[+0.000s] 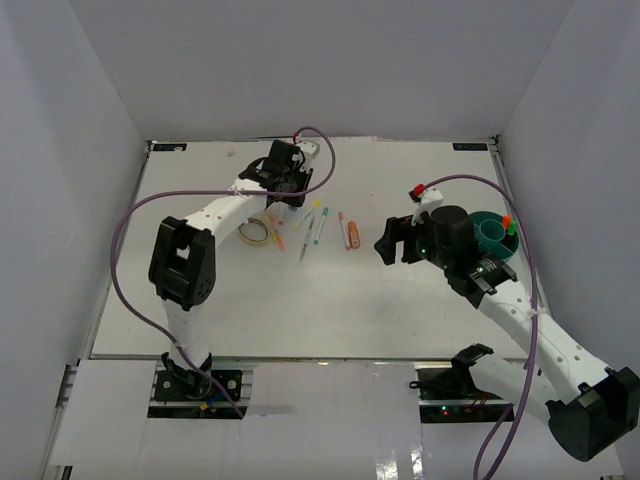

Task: Sort the stationery into containers
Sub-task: Pick up the stationery from the center of the board.

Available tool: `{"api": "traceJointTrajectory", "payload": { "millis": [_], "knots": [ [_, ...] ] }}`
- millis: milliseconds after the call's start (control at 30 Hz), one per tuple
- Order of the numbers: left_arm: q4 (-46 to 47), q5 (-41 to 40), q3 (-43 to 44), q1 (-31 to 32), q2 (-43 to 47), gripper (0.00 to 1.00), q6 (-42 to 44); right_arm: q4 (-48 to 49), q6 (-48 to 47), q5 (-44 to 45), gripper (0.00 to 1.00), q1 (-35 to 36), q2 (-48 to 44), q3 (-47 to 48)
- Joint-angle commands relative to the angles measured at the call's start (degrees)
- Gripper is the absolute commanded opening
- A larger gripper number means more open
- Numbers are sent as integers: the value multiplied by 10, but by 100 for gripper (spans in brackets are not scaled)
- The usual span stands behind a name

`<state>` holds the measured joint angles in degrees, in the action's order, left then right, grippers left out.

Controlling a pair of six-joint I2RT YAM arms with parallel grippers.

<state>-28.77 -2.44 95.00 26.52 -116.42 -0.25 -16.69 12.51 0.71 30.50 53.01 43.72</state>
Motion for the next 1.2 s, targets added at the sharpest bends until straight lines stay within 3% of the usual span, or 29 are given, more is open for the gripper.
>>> {"api": "traceJointTrajectory", "payload": {
  "millis": [0,167,367,967,1167],
  "knots": [
    [73,71,-70,34,124,24,36,7,18,-41,87,2,16,65],
    [163,156,-206,77,241,22,64,-7,26,-84,87,2,56,137],
    [248,200,-297,128,332,21,85,-18,42,-108,87,2,100,203],
    [339,248,-353,169,393,20,116,16,78,-176,79,2,157,221],
    [351,252,-373,173,402,20,124,31,84,-179,68,1,161,211]
  ]
}}
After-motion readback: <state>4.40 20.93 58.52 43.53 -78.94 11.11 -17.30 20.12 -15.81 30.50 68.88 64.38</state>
